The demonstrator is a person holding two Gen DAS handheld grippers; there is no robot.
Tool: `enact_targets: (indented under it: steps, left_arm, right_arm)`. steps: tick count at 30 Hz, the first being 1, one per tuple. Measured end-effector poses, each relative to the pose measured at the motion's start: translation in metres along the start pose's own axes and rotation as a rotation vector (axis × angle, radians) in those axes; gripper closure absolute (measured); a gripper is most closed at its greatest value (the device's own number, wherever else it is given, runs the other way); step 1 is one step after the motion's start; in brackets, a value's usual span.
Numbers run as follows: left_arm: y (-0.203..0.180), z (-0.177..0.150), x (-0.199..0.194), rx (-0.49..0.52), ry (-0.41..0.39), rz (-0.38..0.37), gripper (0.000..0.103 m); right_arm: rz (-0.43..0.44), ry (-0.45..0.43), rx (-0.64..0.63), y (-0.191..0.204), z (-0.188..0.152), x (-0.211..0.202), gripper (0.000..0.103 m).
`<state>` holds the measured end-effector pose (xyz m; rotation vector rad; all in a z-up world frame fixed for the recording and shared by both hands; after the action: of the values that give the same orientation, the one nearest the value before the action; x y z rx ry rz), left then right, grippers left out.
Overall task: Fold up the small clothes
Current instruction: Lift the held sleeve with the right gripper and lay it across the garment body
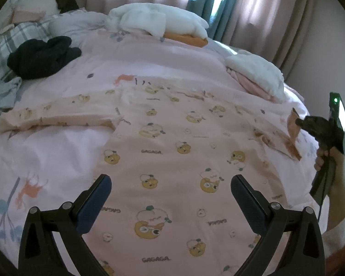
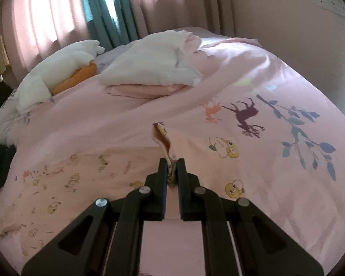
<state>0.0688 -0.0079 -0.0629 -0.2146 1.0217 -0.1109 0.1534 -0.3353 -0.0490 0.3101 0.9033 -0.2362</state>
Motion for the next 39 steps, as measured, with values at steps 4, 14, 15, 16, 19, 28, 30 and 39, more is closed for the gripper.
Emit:
enact_targets:
  steps: [4,14,15,16,19,28,30,39]
  left_arm:
    - [0.001,-0.001,-0.002,0.006,0.001,-0.011,0.0]
    - [0.008,-0.002,-0.007,0.003,0.01,-0.033,0.0]
    - [0.009,-0.002,-0.008,-0.002,0.006,-0.033,0.0]
    - [0.012,-0.001,-0.009,-0.013,-0.004,-0.019,0.0]
    - [0.017,0.0,-0.015,-0.012,-0.054,0.07,0.0]
    - [0.034,0.005,-0.02,-0.05,-0.021,-0.049,0.0]
    - [0.039,0.006,-0.023,-0.052,-0.028,-0.021,0.0]
    - [0.078,0.012,-0.031,-0.121,-0.06,0.032,0.0]
  right_arm:
    - [0.01,0.007,-0.011,0.016,0.001,0.0,0.094]
    - [0.033,0.027,-0.044,0.056,-0.003,0.005,0.094]
    - [0.037,0.032,-0.043,0.061,-0.003,0.006,0.094]
    - [0.041,0.036,-0.045,0.066,-0.004,0.008,0.094]
    - [0.056,0.048,-0.051,0.082,-0.004,0.011,0.094]
    - [0.141,0.116,-0.036,0.14,-0.015,0.028,0.094]
    - [0.15,0.125,-0.043,0.154,-0.02,0.033,0.094]
    - [0.167,0.16,-0.09,0.205,-0.033,0.049,0.094]
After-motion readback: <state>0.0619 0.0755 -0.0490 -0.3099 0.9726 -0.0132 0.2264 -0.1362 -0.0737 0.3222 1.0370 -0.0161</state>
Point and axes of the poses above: each gripper's, at about its wrist camera, not at the fingertips, and x roughly the way its jaws point, y to its left, z to its top, the point moved 5 cm from there along x, roughly the way its jaws point, and after that the axes turned 12 degrees about y, right-handed, at the moved point
